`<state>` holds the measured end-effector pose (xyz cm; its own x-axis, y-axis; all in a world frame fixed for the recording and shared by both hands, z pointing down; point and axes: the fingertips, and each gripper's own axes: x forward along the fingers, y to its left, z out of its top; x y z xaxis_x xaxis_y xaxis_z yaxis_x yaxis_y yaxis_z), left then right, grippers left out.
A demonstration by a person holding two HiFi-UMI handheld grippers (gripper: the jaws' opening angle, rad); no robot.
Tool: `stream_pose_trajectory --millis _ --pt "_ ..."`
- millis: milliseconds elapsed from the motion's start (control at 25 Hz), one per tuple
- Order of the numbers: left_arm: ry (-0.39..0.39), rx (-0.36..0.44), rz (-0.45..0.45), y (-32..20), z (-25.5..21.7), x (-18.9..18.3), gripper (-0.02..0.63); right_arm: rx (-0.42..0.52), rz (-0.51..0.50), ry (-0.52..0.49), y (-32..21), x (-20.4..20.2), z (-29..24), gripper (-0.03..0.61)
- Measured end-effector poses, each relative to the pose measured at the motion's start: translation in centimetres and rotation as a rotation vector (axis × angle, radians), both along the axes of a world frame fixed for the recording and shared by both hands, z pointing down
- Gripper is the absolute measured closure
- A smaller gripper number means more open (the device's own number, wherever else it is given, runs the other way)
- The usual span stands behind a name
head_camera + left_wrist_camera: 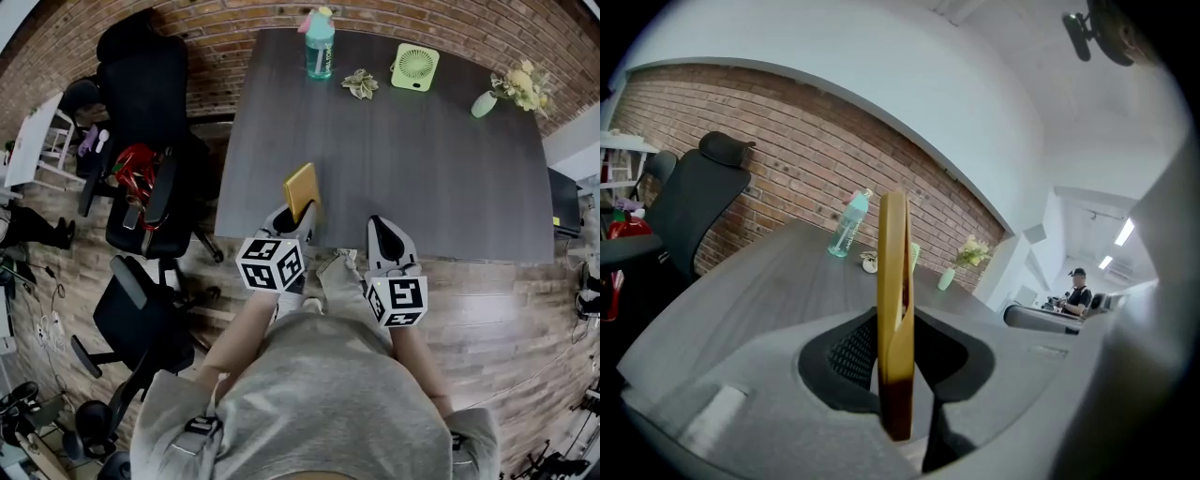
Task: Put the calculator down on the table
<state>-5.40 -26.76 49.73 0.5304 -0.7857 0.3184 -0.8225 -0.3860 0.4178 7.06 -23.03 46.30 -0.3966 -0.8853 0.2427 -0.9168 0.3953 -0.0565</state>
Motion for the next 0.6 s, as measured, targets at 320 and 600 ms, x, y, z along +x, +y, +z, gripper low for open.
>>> stream_pose_trajectory --millis 320,600 --pt "-0.009 -0.041 0.013 -2.3 1.8 1.1 0.531 -0.023 0.007 -0.004 -2.2 0.8 1.1 0.575" --pt "-0.014 -0.085 0.03 -3.9 3.7 1.9 0.531 -0.045 0.01 0.002 -3.4 1.0 2.1 0.575"
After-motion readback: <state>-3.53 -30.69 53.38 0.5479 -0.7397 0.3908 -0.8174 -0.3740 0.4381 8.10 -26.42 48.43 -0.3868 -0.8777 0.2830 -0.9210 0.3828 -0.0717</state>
